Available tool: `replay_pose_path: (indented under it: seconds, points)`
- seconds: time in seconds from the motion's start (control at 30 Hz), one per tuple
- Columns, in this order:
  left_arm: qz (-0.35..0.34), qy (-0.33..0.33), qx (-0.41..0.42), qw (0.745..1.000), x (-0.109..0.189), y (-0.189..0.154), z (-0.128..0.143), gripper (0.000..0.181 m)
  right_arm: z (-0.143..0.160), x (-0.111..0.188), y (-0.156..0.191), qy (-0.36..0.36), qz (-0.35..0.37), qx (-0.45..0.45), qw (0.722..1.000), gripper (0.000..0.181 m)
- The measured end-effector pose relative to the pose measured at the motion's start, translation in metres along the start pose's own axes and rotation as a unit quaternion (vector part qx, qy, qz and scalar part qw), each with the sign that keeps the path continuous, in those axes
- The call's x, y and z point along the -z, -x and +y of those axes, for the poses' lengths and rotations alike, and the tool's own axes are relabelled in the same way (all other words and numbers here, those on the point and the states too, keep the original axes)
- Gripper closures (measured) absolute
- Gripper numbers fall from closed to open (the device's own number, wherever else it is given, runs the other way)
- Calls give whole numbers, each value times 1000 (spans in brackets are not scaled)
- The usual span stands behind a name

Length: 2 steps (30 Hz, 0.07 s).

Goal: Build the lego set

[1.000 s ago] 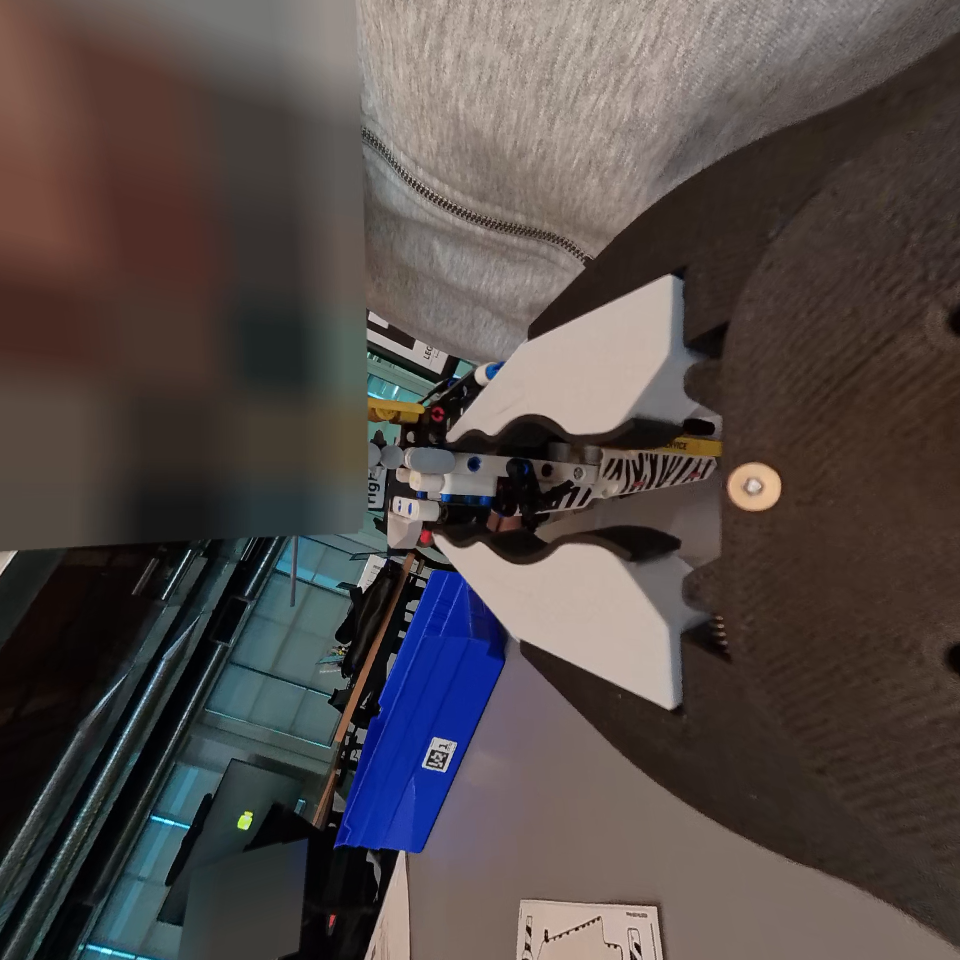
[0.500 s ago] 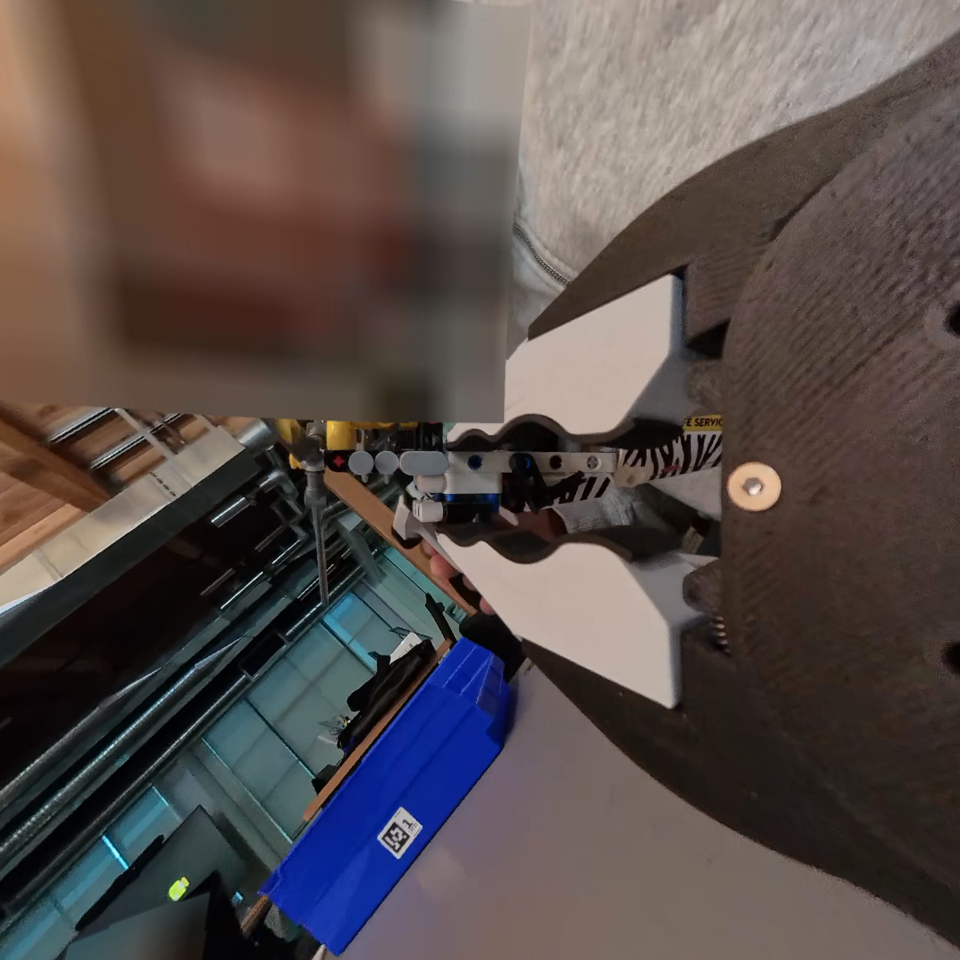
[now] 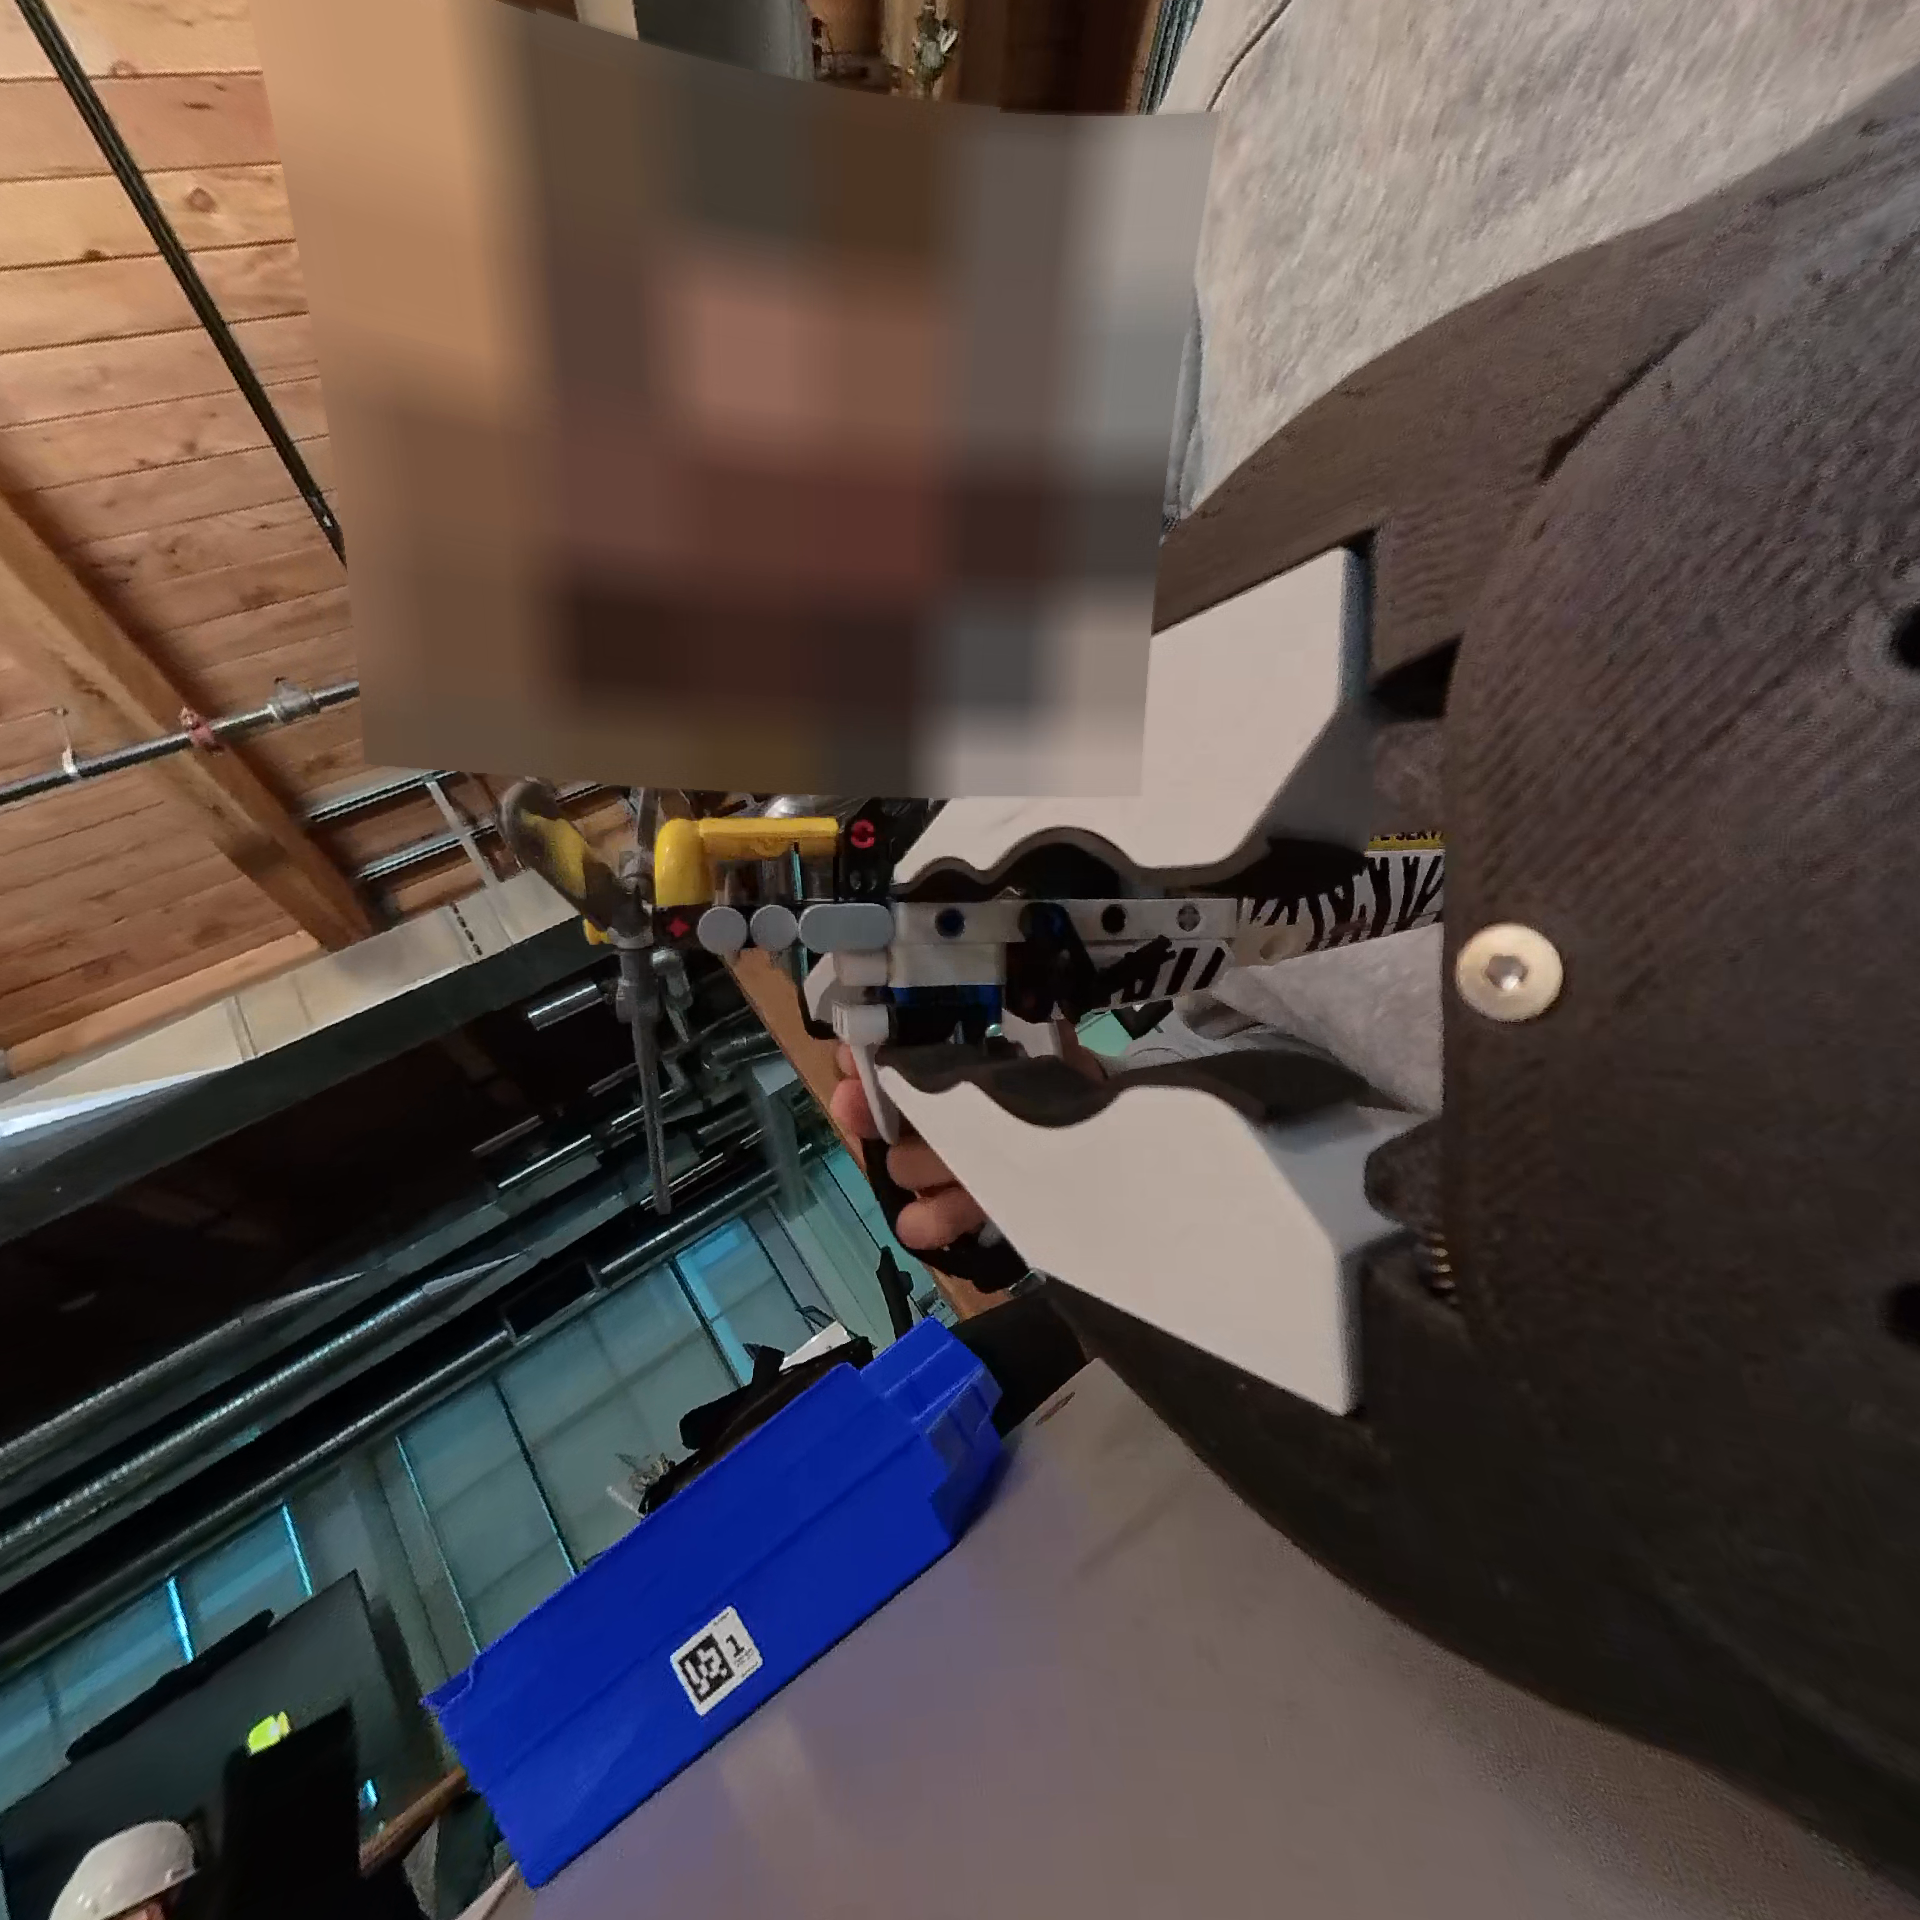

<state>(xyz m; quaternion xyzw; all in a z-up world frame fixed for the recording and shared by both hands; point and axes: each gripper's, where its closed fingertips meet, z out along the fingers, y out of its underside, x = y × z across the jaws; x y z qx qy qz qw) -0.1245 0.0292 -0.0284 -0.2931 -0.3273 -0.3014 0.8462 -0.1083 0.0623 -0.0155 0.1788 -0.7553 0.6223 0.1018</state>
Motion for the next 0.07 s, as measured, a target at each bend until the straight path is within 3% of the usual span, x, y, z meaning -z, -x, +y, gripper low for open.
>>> replay_pose_path:
  seconds: [0.03, 0.07]
  points:
    - [-2, 1, 3, 1000, 0, 1, 1, 158, 2, -2, 0, 5, -4, 4, 1000, 138]
    - [-3, 2, 6, 1000, 0, 2, 1, 158, 5, -4, 0, 11, -12, 4, 1000, 138]
